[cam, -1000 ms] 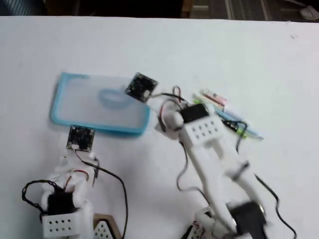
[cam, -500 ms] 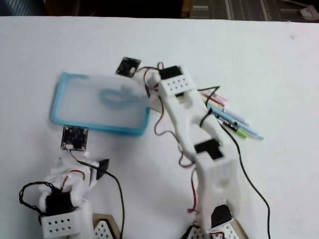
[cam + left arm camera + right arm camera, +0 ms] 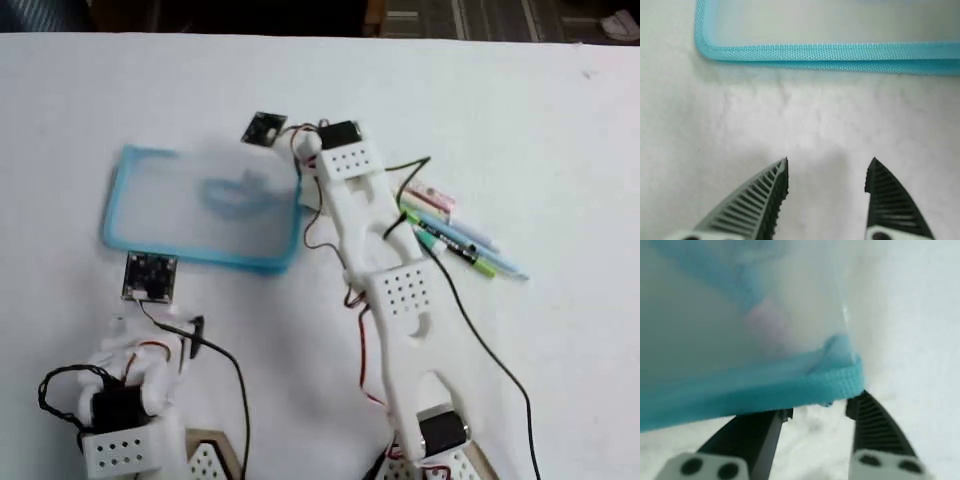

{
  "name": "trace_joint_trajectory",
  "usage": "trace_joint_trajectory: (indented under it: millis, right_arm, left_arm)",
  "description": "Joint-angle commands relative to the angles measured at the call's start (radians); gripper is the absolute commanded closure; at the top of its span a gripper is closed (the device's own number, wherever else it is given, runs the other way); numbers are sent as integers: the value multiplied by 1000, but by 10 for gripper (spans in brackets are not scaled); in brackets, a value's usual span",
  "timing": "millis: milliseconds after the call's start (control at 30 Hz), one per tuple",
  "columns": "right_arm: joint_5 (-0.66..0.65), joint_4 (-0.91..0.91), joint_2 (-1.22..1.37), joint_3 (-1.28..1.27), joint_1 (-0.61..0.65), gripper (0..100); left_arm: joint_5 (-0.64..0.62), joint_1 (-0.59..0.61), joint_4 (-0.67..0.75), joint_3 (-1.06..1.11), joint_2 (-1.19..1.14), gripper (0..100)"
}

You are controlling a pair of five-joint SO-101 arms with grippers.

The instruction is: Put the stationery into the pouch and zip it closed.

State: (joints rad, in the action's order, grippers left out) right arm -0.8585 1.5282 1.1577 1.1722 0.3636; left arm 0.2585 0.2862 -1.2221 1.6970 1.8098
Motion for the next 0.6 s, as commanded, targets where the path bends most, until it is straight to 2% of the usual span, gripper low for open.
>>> trace_joint_trajectory:
  millis: [0, 67, 200, 367, 567]
  right_arm:
    - [3, 48, 54, 103, 30, 984]
    - [3, 114, 71, 164, 27, 962]
    - [3, 242, 64, 269, 25, 980]
    - [86, 245, 2, 341, 16, 981]
    - [158, 245, -240, 275, 18, 981]
  left_arm:
    - [5, 2, -3, -3, 2, 744]
    - [5, 2, -3, -3, 2, 744]
    - [5, 2, -3, -3, 2, 744]
    - [5, 2, -3, -3, 2, 744]
    - [-2, 2, 3, -3, 2, 744]
